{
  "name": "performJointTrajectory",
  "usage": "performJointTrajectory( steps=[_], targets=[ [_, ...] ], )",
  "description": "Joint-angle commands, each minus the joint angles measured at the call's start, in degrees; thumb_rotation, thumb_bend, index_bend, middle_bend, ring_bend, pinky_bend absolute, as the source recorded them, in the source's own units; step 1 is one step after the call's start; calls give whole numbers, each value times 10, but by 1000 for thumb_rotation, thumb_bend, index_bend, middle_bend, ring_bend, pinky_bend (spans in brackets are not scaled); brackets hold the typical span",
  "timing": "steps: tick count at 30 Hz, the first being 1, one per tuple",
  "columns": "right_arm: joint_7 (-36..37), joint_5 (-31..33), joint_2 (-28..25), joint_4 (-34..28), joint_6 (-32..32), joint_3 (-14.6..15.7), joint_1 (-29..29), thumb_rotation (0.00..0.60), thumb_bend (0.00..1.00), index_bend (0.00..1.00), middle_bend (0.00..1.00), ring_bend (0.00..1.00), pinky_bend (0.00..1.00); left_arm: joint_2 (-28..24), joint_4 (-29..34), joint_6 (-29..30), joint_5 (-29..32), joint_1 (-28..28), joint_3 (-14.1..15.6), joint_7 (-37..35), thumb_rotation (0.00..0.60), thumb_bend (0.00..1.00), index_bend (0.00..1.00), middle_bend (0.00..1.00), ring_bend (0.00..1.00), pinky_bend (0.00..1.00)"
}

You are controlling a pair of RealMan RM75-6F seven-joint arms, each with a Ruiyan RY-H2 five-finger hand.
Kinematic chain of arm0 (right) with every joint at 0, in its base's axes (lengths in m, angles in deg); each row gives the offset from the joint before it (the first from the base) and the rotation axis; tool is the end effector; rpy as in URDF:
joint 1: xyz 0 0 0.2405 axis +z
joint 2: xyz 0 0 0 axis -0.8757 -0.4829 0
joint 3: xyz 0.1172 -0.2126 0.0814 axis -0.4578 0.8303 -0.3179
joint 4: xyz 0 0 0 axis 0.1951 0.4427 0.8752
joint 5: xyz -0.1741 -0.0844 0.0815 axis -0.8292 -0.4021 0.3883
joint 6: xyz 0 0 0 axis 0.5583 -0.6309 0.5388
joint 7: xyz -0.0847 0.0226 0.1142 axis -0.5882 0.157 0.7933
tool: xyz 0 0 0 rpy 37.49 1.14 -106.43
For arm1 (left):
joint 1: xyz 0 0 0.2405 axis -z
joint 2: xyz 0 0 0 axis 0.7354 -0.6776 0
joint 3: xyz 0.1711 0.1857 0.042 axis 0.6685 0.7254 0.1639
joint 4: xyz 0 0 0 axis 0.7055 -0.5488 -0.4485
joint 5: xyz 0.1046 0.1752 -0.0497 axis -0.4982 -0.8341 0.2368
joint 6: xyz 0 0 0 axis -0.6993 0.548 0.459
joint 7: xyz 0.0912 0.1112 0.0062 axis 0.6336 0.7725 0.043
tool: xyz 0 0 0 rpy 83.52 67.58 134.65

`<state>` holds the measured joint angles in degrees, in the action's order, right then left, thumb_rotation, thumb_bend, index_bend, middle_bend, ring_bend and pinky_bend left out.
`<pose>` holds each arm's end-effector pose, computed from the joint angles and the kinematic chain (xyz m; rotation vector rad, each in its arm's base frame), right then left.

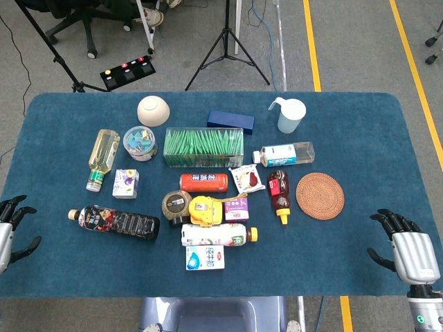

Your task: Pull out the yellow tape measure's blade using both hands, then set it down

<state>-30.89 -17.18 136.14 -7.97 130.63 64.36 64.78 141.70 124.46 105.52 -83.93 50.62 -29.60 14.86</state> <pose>-0.2984 -0.1744 0.1573 1.4182 -0.8089 0.9127 -0.2997 0.1702 0.1712 -1.3748 -0.8199 -0.8061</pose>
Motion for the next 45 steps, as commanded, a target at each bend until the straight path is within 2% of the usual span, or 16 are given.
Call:
performJointTrajectory(
  steps=[1, 12, 21, 28, 38, 45],
  targets=[
    [9, -10, -4, -3, -5, -1, 7, 600, 189, 285, 249, 286, 350, -3, 2, -4, 2, 2, -1, -1, 600, 213, 318, 184, 165, 260],
    [44, -41, -18, -35, -53, -11, 59, 600, 164, 285, 242, 284, 349, -8, 8, -8, 6, 14, -16, -6, 600, 213, 318, 184, 166, 261],
    [97, -69, -6, -55, -142, -27, 144, 600, 99, 285, 249, 282, 347, -22, 21, -10, 8, 23, -26, -2, 600, 213, 317, 184, 166, 261],
    [90, -74, 18, -51, -196, -45, 204, 600, 10, 278, 244, 258, 269, -22, 32, -23, 6, 31, -23, 9, 600, 213, 318, 184, 166, 261],
    [67, -27, 83, -27, -263, -87, 286, 600, 0, 254, 225, 219, 239, -21, 45, -45, 18, 45, -25, 26, 600, 213, 318, 183, 166, 261],
    [47, 1, 109, -14, -301, -97, 320, 600, 0, 217, 213, 202, 224, -22, 51, -48, 21, 50, -28, 32, 600, 213, 318, 184, 165, 260]
  ],
)
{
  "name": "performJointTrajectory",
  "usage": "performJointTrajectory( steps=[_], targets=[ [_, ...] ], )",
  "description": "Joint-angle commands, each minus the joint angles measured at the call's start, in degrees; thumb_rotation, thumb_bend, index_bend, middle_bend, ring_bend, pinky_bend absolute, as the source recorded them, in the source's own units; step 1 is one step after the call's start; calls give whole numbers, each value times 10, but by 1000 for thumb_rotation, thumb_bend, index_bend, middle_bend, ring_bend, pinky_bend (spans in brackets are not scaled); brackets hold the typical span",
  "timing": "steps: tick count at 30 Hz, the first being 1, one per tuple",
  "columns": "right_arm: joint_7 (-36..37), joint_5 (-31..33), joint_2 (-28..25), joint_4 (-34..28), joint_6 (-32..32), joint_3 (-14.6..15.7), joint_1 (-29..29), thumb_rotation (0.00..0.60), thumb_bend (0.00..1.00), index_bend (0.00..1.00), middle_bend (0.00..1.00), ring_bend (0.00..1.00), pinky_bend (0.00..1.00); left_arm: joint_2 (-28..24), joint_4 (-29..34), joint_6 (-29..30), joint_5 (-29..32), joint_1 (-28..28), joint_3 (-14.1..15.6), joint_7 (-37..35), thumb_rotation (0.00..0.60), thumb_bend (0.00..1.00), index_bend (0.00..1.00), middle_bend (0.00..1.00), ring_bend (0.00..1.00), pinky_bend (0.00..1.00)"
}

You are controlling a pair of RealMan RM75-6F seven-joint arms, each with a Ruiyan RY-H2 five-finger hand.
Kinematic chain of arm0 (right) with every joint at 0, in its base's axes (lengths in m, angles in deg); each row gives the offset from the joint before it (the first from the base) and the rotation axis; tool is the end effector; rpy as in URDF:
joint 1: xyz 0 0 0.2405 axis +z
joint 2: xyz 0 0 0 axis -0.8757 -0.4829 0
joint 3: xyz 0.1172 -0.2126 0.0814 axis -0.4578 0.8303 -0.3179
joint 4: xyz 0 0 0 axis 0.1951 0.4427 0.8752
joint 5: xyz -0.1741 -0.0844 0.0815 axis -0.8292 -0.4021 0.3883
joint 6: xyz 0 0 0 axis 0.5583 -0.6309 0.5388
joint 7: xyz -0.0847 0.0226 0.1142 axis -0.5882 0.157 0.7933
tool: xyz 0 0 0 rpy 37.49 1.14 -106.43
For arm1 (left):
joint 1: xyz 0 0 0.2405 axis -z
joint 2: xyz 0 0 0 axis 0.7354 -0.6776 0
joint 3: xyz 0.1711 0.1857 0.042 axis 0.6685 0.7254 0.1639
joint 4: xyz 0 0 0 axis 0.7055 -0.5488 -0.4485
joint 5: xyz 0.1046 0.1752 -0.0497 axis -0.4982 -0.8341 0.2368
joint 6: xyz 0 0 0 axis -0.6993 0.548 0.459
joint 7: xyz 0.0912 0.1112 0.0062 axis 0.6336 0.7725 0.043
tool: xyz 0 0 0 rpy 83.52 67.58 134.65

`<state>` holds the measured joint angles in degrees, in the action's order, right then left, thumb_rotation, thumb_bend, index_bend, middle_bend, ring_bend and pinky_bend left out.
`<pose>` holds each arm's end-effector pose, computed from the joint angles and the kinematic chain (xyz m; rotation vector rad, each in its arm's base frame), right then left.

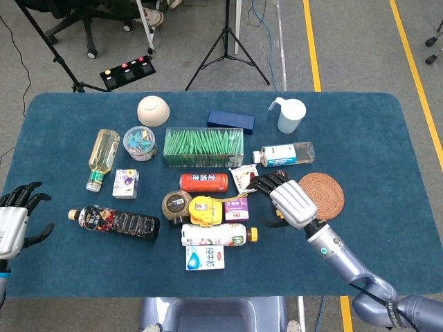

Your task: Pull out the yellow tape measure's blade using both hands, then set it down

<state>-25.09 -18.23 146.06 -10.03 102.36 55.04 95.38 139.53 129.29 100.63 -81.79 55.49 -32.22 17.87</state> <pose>-0.1334 -0.3102 0.0611 1.9474 -0.8539 1.2811 -0.2737 0.2023 0.1716 -1.4326 -0.8077 -0.8339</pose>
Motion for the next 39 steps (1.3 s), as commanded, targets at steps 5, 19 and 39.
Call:
performJointTrajectory(
  steps=[5, 19, 39],
  targets=[
    [-42, 43, 27, 11, -51, -12, 44, 600, 0, 178, 208, 198, 207, -3, 9, 4, 1, 4, -5, 7, 600, 213, 318, 184, 166, 261],
    [-92, 82, 84, 28, -79, -20, 97, 600, 0, 138, 174, 164, 164, -6, 13, -8, 14, 12, -6, 9, 600, 213, 317, 183, 166, 261],
    [-173, 150, 134, 43, -104, -34, 156, 600, 0, 131, 166, 159, 163, 0, -25, -12, 17, 1, 9, -40, 600, 213, 317, 184, 166, 261]
  ],
)
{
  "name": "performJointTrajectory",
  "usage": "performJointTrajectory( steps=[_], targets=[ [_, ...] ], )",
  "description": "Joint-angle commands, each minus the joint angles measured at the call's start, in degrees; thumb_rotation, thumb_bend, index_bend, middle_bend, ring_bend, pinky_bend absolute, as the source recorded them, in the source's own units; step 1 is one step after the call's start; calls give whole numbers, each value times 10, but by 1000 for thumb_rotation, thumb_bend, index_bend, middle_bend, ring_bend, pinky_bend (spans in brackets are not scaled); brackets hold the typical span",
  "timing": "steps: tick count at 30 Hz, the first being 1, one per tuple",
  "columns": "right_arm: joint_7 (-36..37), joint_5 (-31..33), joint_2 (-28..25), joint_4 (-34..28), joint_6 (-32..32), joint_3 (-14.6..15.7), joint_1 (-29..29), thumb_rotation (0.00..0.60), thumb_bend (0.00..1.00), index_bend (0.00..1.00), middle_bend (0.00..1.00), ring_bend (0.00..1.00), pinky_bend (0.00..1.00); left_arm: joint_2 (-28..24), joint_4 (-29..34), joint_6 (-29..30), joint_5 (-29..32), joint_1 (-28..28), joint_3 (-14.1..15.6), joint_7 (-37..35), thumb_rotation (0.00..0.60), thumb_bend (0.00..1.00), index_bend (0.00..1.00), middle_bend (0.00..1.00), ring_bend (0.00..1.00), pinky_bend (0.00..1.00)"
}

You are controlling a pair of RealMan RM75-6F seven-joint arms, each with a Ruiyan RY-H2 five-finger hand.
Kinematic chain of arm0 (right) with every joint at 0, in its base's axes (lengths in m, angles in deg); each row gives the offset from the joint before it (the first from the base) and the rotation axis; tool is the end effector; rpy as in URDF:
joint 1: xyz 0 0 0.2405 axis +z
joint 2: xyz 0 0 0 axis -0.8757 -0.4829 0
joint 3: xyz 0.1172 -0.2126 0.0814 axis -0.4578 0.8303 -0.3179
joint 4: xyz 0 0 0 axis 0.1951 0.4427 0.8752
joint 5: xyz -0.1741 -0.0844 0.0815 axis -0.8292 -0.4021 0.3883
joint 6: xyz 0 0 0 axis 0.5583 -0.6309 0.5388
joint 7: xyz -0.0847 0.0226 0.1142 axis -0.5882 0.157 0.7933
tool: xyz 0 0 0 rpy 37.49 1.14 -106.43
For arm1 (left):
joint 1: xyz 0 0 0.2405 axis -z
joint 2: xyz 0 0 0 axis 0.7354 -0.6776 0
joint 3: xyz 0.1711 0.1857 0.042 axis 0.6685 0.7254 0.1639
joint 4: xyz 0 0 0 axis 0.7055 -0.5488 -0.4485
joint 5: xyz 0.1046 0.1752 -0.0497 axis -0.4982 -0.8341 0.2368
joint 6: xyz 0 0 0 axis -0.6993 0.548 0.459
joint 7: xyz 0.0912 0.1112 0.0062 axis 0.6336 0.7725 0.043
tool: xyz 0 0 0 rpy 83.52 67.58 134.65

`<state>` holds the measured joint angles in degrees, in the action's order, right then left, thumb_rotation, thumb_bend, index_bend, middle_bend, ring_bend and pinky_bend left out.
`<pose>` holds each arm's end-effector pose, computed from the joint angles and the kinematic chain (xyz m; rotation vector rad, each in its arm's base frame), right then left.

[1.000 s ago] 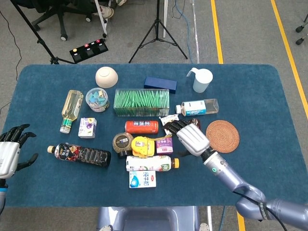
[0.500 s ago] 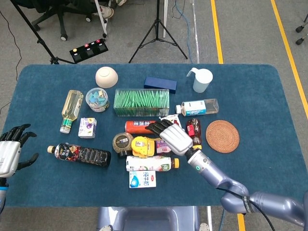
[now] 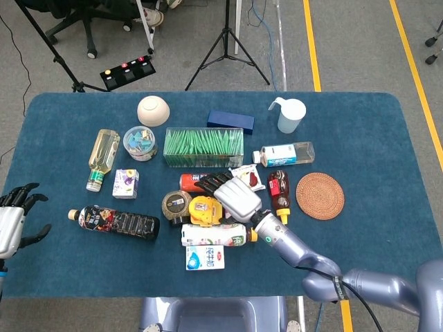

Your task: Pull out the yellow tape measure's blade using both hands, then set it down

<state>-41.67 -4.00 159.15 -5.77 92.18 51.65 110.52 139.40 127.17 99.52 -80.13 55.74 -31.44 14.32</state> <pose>-0.0453 -0.3366 -0.0124 2.1239 -0.7550 1.2080 -0.2870 0.2020 0.1725 -1.4166 -0.8601 -0.8189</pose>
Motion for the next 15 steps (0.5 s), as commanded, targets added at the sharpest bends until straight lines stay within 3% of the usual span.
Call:
performJointTrajectory(
  steps=[1, 15],
  targets=[
    [-11, 11, 4, 0, -2, 1, 7, 600, 0, 131, 166, 159, 163, 2, -6, -1, 1, -2, 2, -7, 600, 213, 317, 184, 166, 261],
    [-68, 59, 16, -17, 0, 5, 30, 600, 0, 124, 160, 159, 163, 8, -33, -1, -3, -5, 6, -37, 600, 212, 317, 184, 166, 261]
  ],
)
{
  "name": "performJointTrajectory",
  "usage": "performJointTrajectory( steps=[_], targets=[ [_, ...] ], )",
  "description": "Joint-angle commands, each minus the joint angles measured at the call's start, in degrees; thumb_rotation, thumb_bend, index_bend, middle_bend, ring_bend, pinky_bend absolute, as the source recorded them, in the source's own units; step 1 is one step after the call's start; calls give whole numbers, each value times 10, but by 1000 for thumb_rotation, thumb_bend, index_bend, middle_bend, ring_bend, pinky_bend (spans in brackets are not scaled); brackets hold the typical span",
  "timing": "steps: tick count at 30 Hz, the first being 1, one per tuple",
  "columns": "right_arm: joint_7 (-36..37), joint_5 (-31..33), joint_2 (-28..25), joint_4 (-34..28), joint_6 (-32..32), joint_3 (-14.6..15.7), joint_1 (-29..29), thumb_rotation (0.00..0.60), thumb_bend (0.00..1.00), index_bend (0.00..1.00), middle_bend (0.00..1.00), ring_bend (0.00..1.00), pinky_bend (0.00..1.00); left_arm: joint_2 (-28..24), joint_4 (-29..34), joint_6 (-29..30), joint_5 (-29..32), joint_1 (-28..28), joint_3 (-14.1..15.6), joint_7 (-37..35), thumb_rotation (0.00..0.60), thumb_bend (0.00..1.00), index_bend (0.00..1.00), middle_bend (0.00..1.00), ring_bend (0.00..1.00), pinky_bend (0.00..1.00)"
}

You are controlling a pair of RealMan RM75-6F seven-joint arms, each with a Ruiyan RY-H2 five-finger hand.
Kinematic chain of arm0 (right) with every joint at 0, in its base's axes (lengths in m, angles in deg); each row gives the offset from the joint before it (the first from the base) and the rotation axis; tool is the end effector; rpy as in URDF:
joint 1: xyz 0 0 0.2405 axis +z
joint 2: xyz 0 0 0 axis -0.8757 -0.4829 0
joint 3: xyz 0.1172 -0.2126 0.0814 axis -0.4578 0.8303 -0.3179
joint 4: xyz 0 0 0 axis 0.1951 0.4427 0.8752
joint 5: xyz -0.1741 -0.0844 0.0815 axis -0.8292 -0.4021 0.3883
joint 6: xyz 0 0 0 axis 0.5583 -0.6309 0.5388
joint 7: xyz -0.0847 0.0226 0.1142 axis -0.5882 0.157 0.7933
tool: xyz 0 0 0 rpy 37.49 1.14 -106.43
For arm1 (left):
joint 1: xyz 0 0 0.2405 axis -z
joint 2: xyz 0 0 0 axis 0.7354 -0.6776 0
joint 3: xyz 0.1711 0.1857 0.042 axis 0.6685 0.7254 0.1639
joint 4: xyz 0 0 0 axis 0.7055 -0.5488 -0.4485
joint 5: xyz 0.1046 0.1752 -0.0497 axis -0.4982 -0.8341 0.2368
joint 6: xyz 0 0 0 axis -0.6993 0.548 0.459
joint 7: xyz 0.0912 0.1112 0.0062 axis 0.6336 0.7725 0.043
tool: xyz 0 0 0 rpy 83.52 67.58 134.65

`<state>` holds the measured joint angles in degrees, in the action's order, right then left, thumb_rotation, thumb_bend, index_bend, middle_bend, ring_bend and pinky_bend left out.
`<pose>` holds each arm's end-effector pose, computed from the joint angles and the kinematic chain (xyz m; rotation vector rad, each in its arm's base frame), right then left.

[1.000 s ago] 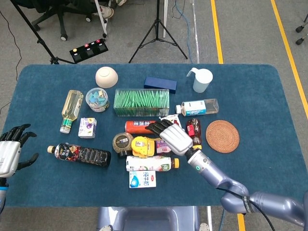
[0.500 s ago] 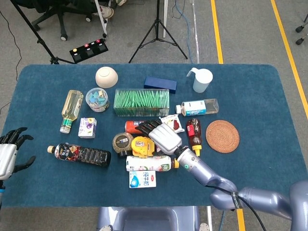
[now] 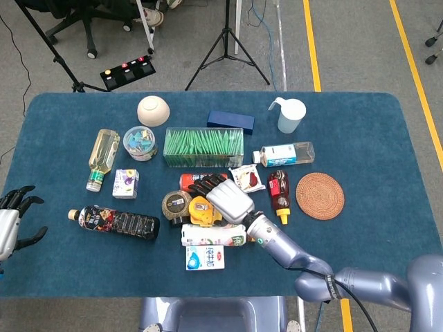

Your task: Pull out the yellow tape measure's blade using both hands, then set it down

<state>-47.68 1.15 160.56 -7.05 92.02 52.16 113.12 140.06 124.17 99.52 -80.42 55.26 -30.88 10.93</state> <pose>-0.0316 -0.3323 -0.0227 2.1516 -0.7309 1.1677 -0.2991 0.1990 0.1728 -1.4052 -0.8825 -0.8217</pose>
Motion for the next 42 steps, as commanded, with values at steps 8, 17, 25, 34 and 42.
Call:
performJointTrajectory(
  steps=[8, 17, 25, 34, 42],
  targets=[
    [-39, 33, 13, -13, 7, -1, 17, 600, 0, 124, 160, 159, 163, 4, -21, 0, -1, -4, 2, -24, 600, 213, 316, 184, 166, 261],
    [-72, 64, 32, -15, 15, -6, 36, 600, 0, 124, 160, 159, 163, 5, -38, 0, -2, -8, 6, -44, 600, 213, 314, 184, 165, 261],
    [-106, 109, 46, -8, 12, -18, 63, 600, 0, 124, 160, 159, 163, 6, -48, 3, -6, -10, 7, -58, 600, 213, 314, 184, 165, 260],
    [-138, 167, 33, -10, 5, -12, 83, 600, 0, 128, 163, 159, 163, 2, -46, 6, -13, -6, 2, -61, 600, 213, 314, 184, 165, 261],
    [-139, 187, 9, -30, -9, 2, 92, 600, 0, 183, 196, 160, 164, -10, -37, 12, -9, 1, -13, -56, 600, 212, 310, 184, 166, 261]
  ],
)
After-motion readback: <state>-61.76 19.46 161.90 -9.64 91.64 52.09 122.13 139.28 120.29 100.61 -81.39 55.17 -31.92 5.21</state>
